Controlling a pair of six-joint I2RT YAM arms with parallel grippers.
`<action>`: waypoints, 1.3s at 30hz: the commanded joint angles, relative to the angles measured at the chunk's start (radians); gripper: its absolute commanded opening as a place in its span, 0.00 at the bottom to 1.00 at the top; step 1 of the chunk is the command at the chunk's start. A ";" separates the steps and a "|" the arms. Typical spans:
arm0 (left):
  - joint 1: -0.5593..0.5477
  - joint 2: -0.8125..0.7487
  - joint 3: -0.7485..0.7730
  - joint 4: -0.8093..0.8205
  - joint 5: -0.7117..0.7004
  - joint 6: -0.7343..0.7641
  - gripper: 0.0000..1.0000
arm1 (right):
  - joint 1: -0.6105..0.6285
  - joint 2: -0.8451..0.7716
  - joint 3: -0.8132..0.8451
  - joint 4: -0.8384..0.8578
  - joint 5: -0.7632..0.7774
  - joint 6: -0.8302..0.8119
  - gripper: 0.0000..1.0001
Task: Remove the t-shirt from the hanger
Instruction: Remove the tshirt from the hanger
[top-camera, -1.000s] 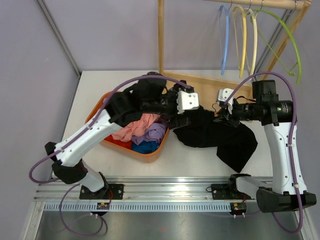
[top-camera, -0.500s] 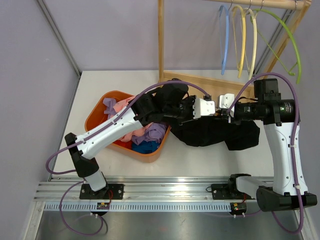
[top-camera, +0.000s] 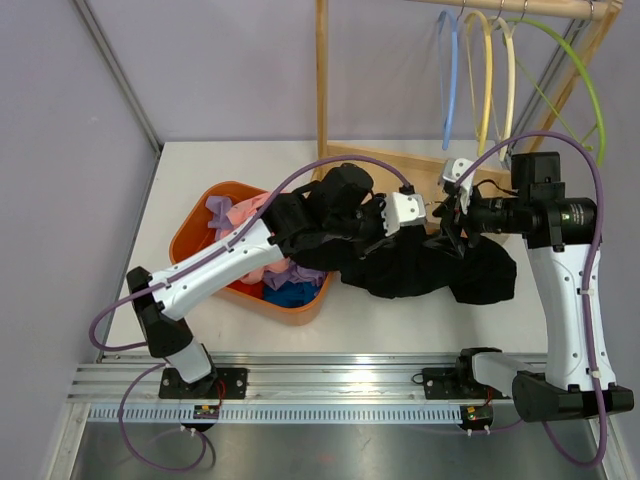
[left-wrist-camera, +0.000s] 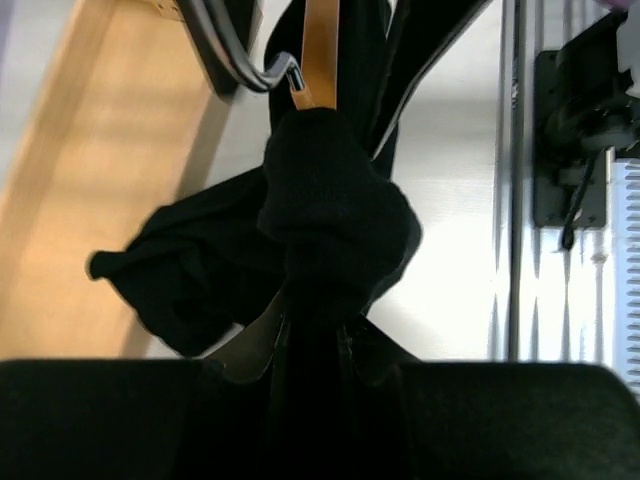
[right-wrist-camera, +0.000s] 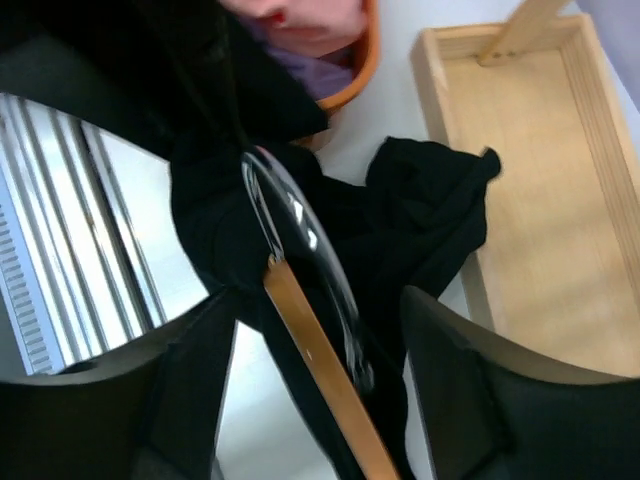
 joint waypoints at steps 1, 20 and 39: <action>0.069 -0.071 -0.056 0.125 0.029 -0.257 0.00 | -0.007 0.009 0.078 0.211 0.101 0.462 0.74; 0.167 -0.157 -0.181 0.386 0.074 -0.802 0.00 | -0.105 -0.027 -0.098 0.398 0.564 1.231 0.90; 0.190 -0.228 -0.254 0.435 0.086 -0.859 0.00 | -0.105 -0.020 -0.176 0.696 0.572 1.422 0.30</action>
